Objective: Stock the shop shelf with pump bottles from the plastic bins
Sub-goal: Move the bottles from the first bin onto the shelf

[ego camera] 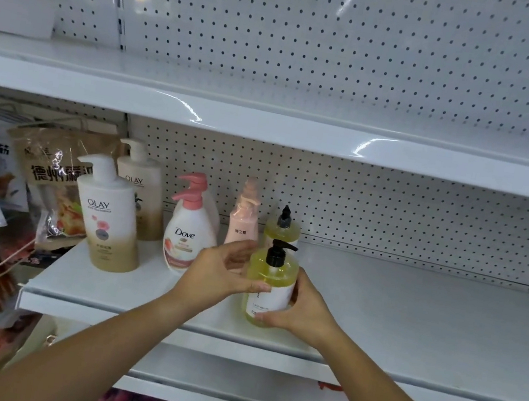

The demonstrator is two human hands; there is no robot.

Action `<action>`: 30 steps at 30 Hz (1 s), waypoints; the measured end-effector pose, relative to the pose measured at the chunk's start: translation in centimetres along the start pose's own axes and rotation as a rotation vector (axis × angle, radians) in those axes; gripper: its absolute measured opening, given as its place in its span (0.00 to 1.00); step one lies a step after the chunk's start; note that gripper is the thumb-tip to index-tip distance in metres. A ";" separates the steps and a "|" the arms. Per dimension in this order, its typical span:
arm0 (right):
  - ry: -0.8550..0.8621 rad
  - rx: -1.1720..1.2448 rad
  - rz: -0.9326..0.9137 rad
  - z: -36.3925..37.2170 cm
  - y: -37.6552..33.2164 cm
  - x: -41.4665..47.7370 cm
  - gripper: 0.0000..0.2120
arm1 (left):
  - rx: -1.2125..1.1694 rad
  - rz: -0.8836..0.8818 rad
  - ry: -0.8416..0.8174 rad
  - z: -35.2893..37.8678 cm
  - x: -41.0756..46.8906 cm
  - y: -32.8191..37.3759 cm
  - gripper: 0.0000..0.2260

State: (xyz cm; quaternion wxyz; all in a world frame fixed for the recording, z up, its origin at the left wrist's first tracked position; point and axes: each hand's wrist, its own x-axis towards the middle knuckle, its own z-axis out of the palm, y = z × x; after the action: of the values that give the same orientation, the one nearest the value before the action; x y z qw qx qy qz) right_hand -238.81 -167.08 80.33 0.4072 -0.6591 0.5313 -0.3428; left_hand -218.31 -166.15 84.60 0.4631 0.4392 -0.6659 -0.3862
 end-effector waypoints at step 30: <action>0.169 0.001 0.103 0.4 3.8 7.2 0.46 | 0.577 0.405 0.169 -3.8 6.4 0.5 0.22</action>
State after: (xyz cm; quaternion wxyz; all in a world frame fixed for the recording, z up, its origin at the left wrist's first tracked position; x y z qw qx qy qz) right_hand -238.65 -174.45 76.87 0.3785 -0.5992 0.5968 -0.3761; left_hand -215.97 -172.41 87.86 0.4405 0.4414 -0.7804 -0.0451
